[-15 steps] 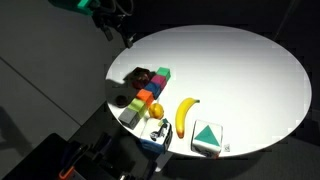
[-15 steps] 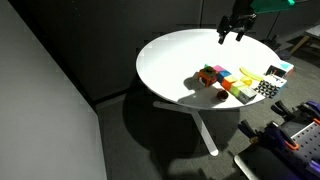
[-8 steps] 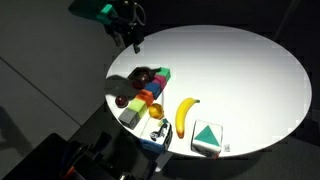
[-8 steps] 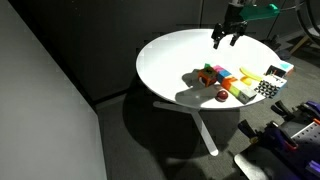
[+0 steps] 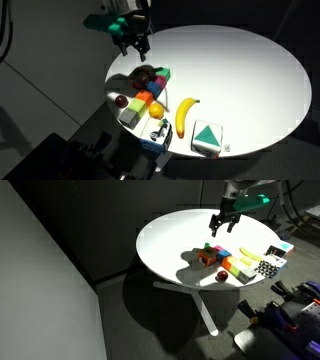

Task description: Pick up the block with the number six on it and put it on the block with the number four on it

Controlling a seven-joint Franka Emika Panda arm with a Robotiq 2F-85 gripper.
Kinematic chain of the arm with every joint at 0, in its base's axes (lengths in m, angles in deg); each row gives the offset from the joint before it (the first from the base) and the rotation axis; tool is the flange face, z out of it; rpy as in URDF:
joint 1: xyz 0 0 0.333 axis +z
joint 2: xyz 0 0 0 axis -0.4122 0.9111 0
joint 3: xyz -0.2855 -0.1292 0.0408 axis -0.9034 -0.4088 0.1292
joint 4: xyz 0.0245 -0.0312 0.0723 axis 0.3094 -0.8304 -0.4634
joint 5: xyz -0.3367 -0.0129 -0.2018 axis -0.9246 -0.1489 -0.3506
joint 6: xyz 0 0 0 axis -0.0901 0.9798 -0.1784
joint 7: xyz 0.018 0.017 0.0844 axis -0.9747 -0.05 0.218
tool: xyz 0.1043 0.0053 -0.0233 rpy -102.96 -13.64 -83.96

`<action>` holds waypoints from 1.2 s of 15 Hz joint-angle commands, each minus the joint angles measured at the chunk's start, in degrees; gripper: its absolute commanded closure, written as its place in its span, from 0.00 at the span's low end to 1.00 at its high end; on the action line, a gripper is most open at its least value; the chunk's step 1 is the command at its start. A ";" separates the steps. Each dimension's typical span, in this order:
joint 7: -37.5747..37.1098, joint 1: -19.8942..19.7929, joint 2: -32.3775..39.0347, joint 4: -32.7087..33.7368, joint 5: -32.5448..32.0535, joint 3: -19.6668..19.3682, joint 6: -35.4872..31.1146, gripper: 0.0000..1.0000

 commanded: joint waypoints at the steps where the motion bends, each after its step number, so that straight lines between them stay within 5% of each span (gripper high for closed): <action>1: -0.88 1.62 3.22 2.09 -1.81 -1.12 -1.54 0.00; 18: -7.29 6.43 10.85 3.40 -4.54 -3.26 -8.78 0.00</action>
